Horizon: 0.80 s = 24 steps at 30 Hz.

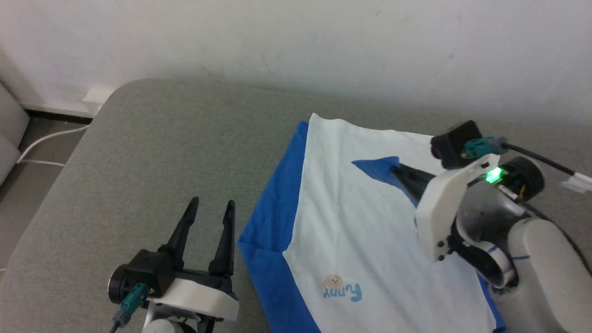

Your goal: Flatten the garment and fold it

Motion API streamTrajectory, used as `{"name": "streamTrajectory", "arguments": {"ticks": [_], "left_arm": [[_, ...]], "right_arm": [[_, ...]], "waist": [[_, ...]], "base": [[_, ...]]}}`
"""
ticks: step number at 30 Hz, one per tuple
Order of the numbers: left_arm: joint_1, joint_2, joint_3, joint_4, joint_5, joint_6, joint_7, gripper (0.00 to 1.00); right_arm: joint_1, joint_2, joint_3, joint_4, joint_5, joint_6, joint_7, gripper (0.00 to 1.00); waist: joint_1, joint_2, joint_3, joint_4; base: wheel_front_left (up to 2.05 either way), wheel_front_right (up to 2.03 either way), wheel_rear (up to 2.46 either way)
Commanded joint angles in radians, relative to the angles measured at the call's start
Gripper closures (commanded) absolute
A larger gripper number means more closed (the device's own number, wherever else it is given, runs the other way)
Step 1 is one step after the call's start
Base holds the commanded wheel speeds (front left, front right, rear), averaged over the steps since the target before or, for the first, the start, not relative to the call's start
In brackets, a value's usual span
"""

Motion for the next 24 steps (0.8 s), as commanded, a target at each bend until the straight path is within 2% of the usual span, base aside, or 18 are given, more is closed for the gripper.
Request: {"name": "streamTrajectory", "arguments": {"ticks": [1, 8, 13, 18, 19, 20, 21, 24], "left_arm": [[-0.006, -0.005, -0.003, 0.001, -0.001, -0.002, -0.005, 0.0], [-0.021, -0.012, -0.015, 0.008, -0.007, -0.004, -0.005, 0.0], [-0.031, -0.016, -0.02, 0.013, -0.011, -0.004, -0.005, 0.0], [-0.04, -0.019, -0.018, 0.021, -0.012, -0.005, -0.005, 0.0], [-0.042, -0.02, -0.018, 0.023, -0.012, -0.005, -0.005, 0.0], [-0.045, -0.02, -0.018, 0.027, -0.012, -0.006, -0.005, 0.0], [-0.047, -0.021, -0.019, 0.03, -0.012, -0.006, -0.005, 0.0], [-0.051, -0.022, -0.018, 0.039, -0.012, -0.006, -0.005, 0.0]], "right_arm": [[-0.014, 0.023, 0.008, 0.024, -0.003, -0.002, -0.01, 1.0], [-0.051, 0.132, 0.045, 0.285, -0.057, -0.002, -0.104, 1.0], [-0.085, 0.166, 0.059, 0.453, -0.091, -0.002, -0.185, 1.0], [-0.118, 0.186, 0.092, 0.577, -0.071, -0.002, -0.246, 1.0], [-0.124, 0.188, 0.107, 0.596, -0.059, -0.002, -0.256, 0.75], [-0.129, 0.19, 0.121, 0.614, -0.044, -0.002, -0.269, 0.21], [-0.135, 0.191, 0.134, 0.63, -0.027, -0.002, -0.283, 0.0], [-0.155, 0.191, 0.171, 0.654, 0.031, -0.002, -0.331, 0.0]], "waist": [[0.0, -0.0001, 0.026, 0.044], [0.0, -0.0001, 0.057, 0.116], [0.0, -0.0001, 0.079, 0.145], [0.0, -0.0001, 0.093, 0.149], [0.0, -0.0001, 0.094, 0.147], [0.0, -0.0001, 0.095, 0.145], [0.0, -0.0001, 0.094, 0.142], [0.0, -0.0001, 0.084, 0.125]], "base": [[0.0, 0.0, 0.0], [0.0, 0.0, 0.0], [0.0, 0.0, 0.0], [0.0, 0.0, 0.0], [0.0, 0.0, 0.0], [0.0, 0.0, 0.0], [0.0, 0.0, 0.0], [0.0, 0.0, 0.0]]}}
